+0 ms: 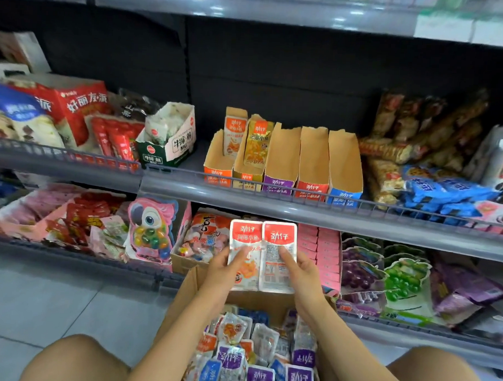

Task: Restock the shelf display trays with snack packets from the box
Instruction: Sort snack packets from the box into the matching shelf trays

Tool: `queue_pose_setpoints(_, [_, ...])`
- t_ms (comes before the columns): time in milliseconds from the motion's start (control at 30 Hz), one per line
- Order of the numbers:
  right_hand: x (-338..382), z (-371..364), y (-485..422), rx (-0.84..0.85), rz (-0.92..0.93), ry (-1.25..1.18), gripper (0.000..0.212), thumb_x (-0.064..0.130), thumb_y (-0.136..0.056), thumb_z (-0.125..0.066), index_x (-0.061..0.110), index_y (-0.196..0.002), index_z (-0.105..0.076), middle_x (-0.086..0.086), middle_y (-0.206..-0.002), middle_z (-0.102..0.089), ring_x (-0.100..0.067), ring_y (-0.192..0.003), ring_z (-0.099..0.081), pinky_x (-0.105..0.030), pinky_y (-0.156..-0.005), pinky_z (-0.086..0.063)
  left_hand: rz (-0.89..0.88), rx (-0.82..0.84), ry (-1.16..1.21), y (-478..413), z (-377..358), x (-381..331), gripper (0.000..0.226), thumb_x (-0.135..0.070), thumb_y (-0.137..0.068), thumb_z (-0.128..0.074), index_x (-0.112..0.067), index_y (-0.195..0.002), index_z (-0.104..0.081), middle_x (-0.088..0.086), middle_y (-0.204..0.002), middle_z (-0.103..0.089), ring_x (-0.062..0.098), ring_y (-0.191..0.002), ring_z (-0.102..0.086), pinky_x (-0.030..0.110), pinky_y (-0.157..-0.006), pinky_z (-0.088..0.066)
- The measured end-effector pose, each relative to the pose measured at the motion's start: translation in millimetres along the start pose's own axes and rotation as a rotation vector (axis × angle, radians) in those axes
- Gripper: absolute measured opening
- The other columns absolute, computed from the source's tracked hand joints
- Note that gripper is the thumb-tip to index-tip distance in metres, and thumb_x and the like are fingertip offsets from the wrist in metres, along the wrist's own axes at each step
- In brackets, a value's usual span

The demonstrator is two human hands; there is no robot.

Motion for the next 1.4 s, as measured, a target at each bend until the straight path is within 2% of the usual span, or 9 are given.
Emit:
queue_pose_setpoints(100, [16,6,-7,-0.061,0.037,0.101,0.014,0.022,-0.094,-0.055,0.020,-0.098,-0.068,0.004,-0.086,-0.074,-0.010,-0.077,-0.070,-0.023,-0.067,-0.055,0.005,-0.010,0.072,-12,7,0,0.086,-0.077,-0.063,-0.059,-0.036,-0.136,-0.040,-0.003,-0.140,-0.050,0.016,-0.122,-0.053,0.044,-0.106,-0.040])
queue_pose_setpoints(167, [24,0,-10,-0.044,0.060,0.189,0.015,0.021,-0.095,-0.053,0.015,-0.099,-0.066,0.004,-0.083,-0.072,-0.005,-0.068,-0.068,-0.017,-0.058,-0.052,0.033,0.072,0.071,-19,2,1,0.077,-0.076,-0.071,-0.052,-0.044,-0.139,-0.033,-0.004,-0.148,-0.039,0.019,-0.131,-0.043,0.051,-0.110,-0.034])
queue_pose_setpoints(400, [39,-47,-20,0.165,0.030,0.311,0.046,0.041,-0.102,-0.019,0.029,-0.122,-0.058,0.004,-0.113,-0.063,-0.005,-0.100,-0.060,-0.009,-0.066,-0.047,-0.004,0.281,0.049,-11,-27,-42,0.053,-0.058,-0.089,-0.048,-0.037,-0.137,-0.038,-0.001,-0.132,-0.056,0.017,-0.119,-0.055,0.045,-0.101,-0.045])
queue_pose_setpoints(533, [61,-38,-34,0.113,0.135,0.329,0.024,0.023,-0.098,-0.047,0.031,-0.116,-0.060,-0.009,-0.122,-0.057,-0.015,-0.094,-0.060,-0.009,-0.062,-0.046,-0.054,0.271,-0.049,-23,-16,-55,0.043,-0.014,-0.092,-0.058,-0.028,-0.131,-0.045,-0.006,-0.118,-0.063,0.012,-0.109,-0.059,0.033,-0.098,-0.046])
queue_pose_setpoints(633, [88,-33,-44,0.135,0.153,0.244,0.045,0.012,-0.090,-0.061,0.034,-0.126,-0.046,0.000,-0.113,-0.060,-0.013,-0.099,-0.061,-0.010,-0.071,-0.050,-0.079,0.287,-0.136,-29,-12,-74,0.036,-0.020,-0.092,-0.058,-0.023,-0.127,-0.051,-0.007,-0.113,-0.066,0.011,-0.106,-0.062,0.035,-0.100,-0.046])
queue_pose_setpoints(767, [122,-30,-58,0.265,0.092,0.156,0.053,0.005,-0.083,-0.067,0.019,-0.130,-0.049,-0.005,-0.116,-0.067,-0.021,-0.104,-0.065,-0.040,-0.093,-0.053,-0.188,0.339,-0.244,-31,-18,-115,0.028,-0.025,-0.091,-0.059,-0.031,-0.118,-0.053,-0.015,-0.104,-0.066,-0.003,-0.091,-0.064,0.014,-0.075,-0.050])
queue_pose_setpoints(1000, [176,-6,-82,0.196,0.197,0.216,0.052,0.005,-0.084,-0.067,0.028,-0.128,-0.053,-0.005,-0.114,-0.067,-0.019,-0.101,-0.068,-0.031,-0.078,-0.058,-0.315,0.380,-0.368,-42,-25,-162,0.027,-0.017,-0.085,-0.069,-0.024,-0.110,-0.062,-0.008,-0.102,-0.071,0.006,-0.086,-0.070,0.023,-0.068,-0.057])
queue_pose_setpoints(1167, [194,8,-99,0.319,0.097,0.161,0.044,0.008,-0.088,-0.061,0.022,-0.130,-0.053,-0.010,-0.118,-0.066,-0.024,-0.107,-0.065,-0.042,-0.095,-0.052,-0.354,0.457,-0.367,-58,-44,-190,0.024,-0.012,-0.089,-0.061,-0.028,-0.107,-0.057,-0.011,-0.102,-0.069,0.005,-0.093,-0.068,0.019,-0.074,-0.055])
queue_pose_setpoints(1400, [208,45,-133,0.317,0.081,0.253,0.039,0.008,-0.086,-0.063,0.014,-0.124,-0.054,-0.008,-0.113,-0.068,-0.022,-0.105,-0.066,-0.035,-0.091,-0.054,-0.335,0.498,-0.512,-98,-80,-200,0.030,-0.019,-0.092,-0.057,-0.028,-0.120,-0.051,-0.013,-0.108,-0.064,0.002,-0.097,-0.064,0.022,-0.079,-0.056])
Point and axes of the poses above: each hand's wrist, its own y-axis away from the middle knuckle, its own z-axis out of the back of the hand, x = y × z, the point moved 6 cm from there along -y, towards the middle knuckle
